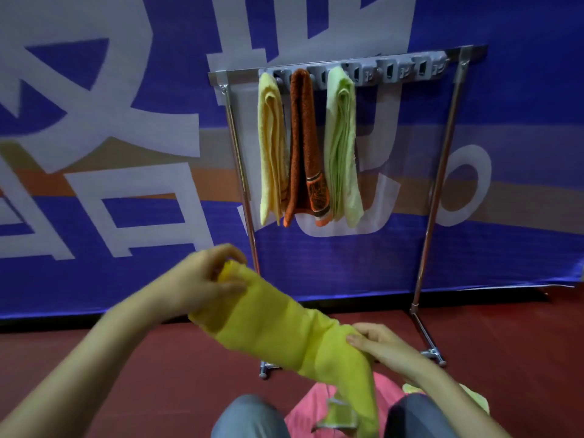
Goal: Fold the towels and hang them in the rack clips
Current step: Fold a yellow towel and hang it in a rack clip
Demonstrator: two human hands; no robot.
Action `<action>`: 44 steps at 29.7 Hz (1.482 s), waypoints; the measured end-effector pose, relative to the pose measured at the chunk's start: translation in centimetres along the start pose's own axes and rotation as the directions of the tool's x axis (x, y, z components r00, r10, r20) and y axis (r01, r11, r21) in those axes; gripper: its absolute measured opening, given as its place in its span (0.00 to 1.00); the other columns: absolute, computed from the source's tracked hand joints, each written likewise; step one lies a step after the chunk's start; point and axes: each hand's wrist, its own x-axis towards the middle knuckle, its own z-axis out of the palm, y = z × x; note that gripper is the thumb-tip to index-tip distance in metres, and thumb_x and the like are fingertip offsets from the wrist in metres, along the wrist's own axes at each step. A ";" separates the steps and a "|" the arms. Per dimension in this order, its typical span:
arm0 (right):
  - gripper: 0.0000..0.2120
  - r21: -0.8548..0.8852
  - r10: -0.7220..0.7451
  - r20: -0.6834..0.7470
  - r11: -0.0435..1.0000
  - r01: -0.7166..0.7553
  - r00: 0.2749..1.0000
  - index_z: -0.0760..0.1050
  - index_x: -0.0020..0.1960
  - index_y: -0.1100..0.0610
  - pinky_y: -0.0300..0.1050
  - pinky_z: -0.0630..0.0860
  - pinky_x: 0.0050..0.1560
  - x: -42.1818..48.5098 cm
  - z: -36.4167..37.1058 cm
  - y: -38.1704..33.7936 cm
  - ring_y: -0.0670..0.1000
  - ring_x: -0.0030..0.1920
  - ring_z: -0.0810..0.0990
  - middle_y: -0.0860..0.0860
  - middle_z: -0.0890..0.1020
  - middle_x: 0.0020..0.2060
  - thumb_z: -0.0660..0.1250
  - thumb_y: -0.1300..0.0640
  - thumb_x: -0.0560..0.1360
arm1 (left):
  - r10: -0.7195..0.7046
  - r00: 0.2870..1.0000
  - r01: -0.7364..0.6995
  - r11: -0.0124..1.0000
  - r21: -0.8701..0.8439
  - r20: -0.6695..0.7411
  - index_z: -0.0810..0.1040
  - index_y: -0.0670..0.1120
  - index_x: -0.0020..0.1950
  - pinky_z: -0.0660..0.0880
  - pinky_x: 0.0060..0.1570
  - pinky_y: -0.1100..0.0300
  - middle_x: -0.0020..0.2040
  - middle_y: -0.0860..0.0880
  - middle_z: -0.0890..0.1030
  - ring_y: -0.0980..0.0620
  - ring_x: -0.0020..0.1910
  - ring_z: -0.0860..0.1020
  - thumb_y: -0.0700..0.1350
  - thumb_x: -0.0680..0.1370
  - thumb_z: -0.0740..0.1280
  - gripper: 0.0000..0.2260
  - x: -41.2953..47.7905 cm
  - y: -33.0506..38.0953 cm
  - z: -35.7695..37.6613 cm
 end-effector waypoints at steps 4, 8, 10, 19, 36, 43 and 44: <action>0.08 -0.082 -0.075 0.112 0.993 0.084 0.991 0.75 0.40 0.55 0.28 0.66 0.31 -0.6 -0.1 -3.4 0.36 0.29 0.72 0.39 0.77 0.26 0.62 0.51 0.69 | 0.000 0.975 0.013 0.998 -0.059 0.221 0.70 0.60 0.48 0.76 0.50 0.60 0.48 0.54 0.77 0.57 0.45 0.77 0.50 0.70 0.70 0.12 0.0 0.0 4.6; 0.06 -0.119 -0.137 0.212 0.979 0.164 0.968 0.76 0.41 0.53 0.29 0.67 0.34 -1.0 0.9 -6.6 0.36 0.30 0.73 0.39 0.77 0.27 0.62 0.53 0.71 | 0.153 0.945 -0.039 0.930 -0.366 0.288 0.71 0.50 0.62 0.70 0.60 0.67 0.58 0.56 0.75 0.60 0.59 0.74 0.48 0.75 0.66 0.16 0.6 3.0 8.2; 0.08 -0.117 -0.164 0.225 0.974 0.194 0.961 0.79 0.45 0.53 0.30 0.70 0.39 -1.3 0.8 -7.7 0.38 0.37 0.76 0.40 0.80 0.32 0.63 0.52 0.71 | 0.233 0.940 -0.084 0.866 -0.493 0.248 0.72 0.48 0.62 0.71 0.56 0.69 0.56 0.53 0.77 0.61 0.56 0.75 0.50 0.74 0.64 0.17 0.7 4.2 9.2; 0.07 -0.026 -0.133 0.215 0.990 0.142 0.968 0.81 0.41 0.53 0.31 0.73 0.39 -2.6 -0.6 -9.8 0.39 0.37 0.80 0.44 0.83 0.32 0.65 0.53 0.70 | 0.273 0.944 -0.137 0.834 -0.535 0.184 0.74 0.49 0.37 0.68 0.34 0.67 0.32 0.57 0.73 0.62 0.32 0.71 0.63 0.63 0.65 0.18 1.5 5.3 9.6; 0.29 0.293 -0.218 0.126 0.940 0.174 0.968 0.83 0.38 0.56 0.34 0.77 0.34 -1.8 0.0 -10.2 0.43 0.32 0.82 0.49 0.84 0.31 0.77 0.35 0.47 | 0.258 0.944 -0.029 0.688 -0.725 0.207 0.77 0.41 0.48 0.72 0.46 0.64 0.43 0.48 0.77 0.54 0.43 0.76 0.61 0.67 0.63 0.24 1.8 3.4 5.7; 0.29 0.249 -0.221 0.075 0.948 0.197 0.972 0.83 0.39 0.54 0.34 0.78 0.36 -1.4 -0.4 -12.0 0.44 0.35 0.82 0.49 0.85 0.33 0.76 0.34 0.47 | 0.249 0.941 0.015 0.645 -0.764 0.229 0.79 0.47 0.54 0.76 0.55 0.56 0.53 0.45 0.82 0.50 0.54 0.80 0.58 0.71 0.60 0.20 3.2 7.0 7.5; 0.30 0.249 -0.210 0.066 0.950 0.187 0.976 0.83 0.40 0.54 0.35 0.79 0.37 -1.4 -0.6 -11.8 0.45 0.36 0.83 0.50 0.85 0.34 0.77 0.34 0.47 | 0.249 0.939 0.021 0.649 -0.760 0.239 0.78 0.45 0.55 0.75 0.57 0.54 0.54 0.44 0.81 0.48 0.54 0.79 0.57 0.71 0.59 0.21 3.2 7.1 7.5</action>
